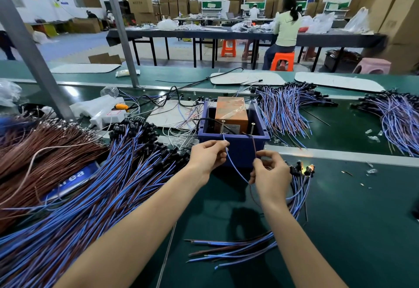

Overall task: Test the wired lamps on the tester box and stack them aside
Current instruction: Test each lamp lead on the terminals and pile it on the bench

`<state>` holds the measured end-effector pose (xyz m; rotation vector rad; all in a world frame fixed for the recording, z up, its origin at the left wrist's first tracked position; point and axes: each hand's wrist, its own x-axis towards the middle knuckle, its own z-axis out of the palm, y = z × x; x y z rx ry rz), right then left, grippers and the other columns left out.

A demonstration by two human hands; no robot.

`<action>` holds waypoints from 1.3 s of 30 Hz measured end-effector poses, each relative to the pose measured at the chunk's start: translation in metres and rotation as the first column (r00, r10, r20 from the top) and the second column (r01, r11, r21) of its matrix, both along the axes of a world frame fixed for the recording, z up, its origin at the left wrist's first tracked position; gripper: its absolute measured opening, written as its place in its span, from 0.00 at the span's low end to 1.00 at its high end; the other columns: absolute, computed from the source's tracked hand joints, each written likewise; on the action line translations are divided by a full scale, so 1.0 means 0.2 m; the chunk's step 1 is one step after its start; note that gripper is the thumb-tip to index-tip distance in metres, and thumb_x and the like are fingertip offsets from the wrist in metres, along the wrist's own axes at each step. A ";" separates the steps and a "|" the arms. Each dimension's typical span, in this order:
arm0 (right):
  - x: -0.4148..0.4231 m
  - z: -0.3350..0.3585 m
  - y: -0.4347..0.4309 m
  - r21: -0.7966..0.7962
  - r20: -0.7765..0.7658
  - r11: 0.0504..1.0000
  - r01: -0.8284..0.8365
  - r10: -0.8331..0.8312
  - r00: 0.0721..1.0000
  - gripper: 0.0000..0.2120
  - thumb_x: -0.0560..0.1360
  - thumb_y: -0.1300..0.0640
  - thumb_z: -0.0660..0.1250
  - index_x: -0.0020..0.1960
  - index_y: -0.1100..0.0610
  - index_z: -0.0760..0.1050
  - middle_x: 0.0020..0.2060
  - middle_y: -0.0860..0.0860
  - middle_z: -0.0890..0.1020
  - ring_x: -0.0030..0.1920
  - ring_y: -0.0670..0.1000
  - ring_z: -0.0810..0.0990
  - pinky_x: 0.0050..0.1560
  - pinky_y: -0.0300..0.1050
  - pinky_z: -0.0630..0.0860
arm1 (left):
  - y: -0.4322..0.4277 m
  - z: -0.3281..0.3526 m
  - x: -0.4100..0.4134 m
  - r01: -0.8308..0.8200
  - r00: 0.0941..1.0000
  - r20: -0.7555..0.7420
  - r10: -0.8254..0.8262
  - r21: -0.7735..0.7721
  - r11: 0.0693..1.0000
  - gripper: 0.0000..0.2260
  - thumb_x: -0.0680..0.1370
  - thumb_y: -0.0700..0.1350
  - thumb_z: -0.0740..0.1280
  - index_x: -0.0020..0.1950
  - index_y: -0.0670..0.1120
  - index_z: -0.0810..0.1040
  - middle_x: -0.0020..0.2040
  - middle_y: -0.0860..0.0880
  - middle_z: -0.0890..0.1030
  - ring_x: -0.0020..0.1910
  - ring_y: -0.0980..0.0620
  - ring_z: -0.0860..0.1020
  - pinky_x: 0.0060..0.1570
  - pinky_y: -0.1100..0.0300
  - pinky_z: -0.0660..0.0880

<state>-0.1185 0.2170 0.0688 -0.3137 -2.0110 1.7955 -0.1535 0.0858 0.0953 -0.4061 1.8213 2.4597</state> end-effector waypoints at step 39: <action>0.13 0.02 -0.08 -0.682 0.121 0.680 -0.268 0.467 0.876 0.12 0.81 0.52 0.60 0.43 0.57 0.75 0.38 0.53 0.86 0.22 0.46 0.73 0.21 0.35 0.66 | -0.24 -0.10 0.41 0.086 0.899 -0.262 -0.352 -0.680 0.728 0.07 0.74 0.37 0.71 0.44 0.49 0.81 0.34 0.53 0.82 0.29 0.57 0.76 0.31 0.67 0.72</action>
